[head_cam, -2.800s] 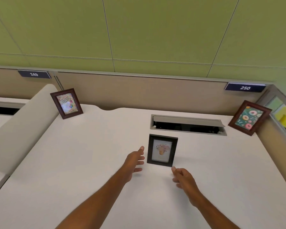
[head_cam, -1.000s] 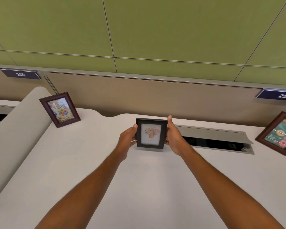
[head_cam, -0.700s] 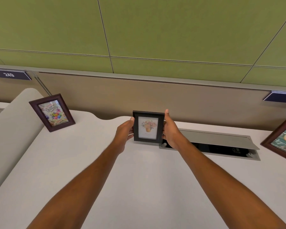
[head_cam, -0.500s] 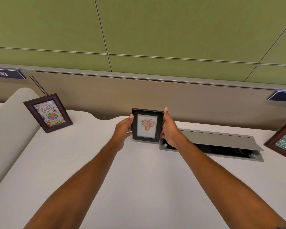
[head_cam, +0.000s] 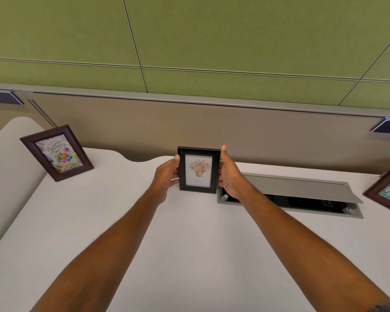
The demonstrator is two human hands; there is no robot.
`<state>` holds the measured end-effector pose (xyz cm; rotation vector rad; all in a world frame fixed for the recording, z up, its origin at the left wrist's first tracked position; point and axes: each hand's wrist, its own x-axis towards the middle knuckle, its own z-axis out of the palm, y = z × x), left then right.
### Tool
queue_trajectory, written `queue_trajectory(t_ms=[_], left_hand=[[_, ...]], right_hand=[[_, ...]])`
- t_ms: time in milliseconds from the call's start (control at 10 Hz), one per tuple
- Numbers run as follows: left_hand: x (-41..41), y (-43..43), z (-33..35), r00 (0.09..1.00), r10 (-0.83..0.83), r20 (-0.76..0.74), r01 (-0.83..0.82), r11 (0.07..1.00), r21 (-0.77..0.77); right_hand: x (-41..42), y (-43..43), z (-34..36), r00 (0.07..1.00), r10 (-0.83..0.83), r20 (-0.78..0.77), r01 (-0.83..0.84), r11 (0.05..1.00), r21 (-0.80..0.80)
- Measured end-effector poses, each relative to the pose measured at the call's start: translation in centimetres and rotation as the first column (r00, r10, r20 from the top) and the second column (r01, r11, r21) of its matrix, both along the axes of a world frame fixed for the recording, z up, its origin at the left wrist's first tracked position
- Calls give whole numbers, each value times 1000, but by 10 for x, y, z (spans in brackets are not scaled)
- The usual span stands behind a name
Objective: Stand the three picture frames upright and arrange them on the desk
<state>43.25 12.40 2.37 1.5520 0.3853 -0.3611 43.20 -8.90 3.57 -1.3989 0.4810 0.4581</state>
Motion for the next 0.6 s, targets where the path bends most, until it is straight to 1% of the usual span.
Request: queue_trajectory(t_ms=[500, 600], left_hand=[[5, 2, 1, 1000, 0, -2, 0, 1000, 0], [1, 3, -4, 1000, -17, -1, 17, 998, 64]], right_hand=[[5, 5, -1, 998, -55, -31, 56, 998, 42], [4, 5, -3, 997, -81, 19, 80, 995, 52]])
